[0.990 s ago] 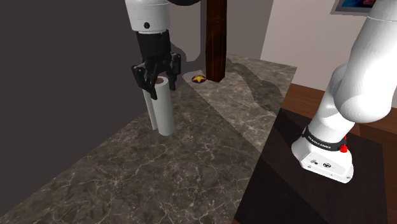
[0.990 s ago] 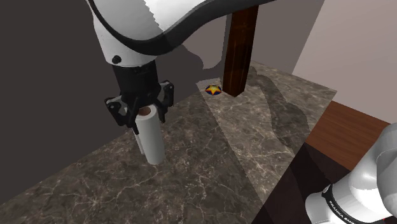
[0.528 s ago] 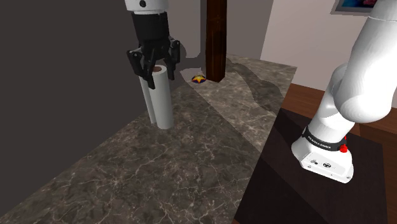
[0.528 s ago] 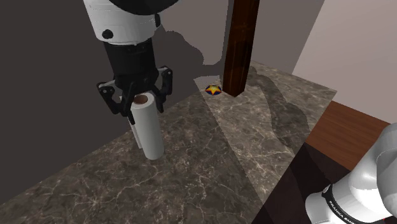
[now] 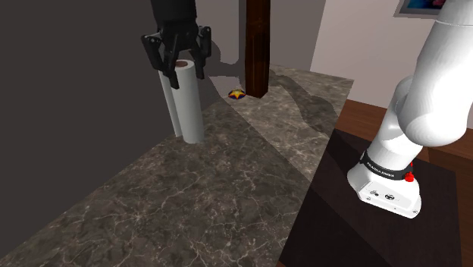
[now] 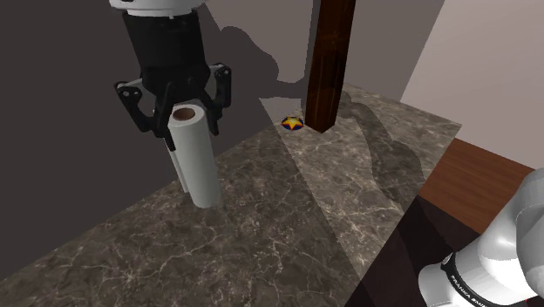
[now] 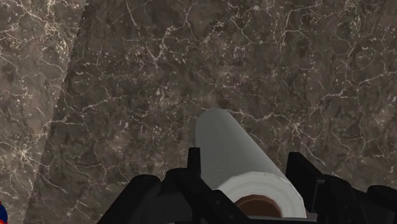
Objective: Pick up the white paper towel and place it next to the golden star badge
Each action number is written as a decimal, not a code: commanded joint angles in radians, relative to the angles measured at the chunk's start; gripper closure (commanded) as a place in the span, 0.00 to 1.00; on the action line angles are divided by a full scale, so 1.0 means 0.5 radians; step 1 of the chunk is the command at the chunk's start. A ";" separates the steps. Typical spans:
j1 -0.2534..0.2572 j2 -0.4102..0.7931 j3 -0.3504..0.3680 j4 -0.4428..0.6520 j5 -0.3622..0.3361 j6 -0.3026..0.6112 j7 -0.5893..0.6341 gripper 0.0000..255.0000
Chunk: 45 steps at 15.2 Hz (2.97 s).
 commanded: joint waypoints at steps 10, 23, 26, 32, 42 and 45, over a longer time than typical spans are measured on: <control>0.034 0.104 0.016 0.426 -0.053 -0.334 0.044 1.00; -0.168 -0.065 -0.106 0.435 0.040 -0.505 -0.256 1.00; -0.263 -0.167 -0.189 0.323 0.086 -0.495 -0.426 1.00; -0.422 -0.294 -0.361 0.185 0.126 -0.497 -0.751 1.00; -0.651 -0.307 -0.632 0.175 0.104 -0.533 -1.254 1.00; -0.717 -0.266 -0.708 0.224 0.089 -0.551 -1.397 1.00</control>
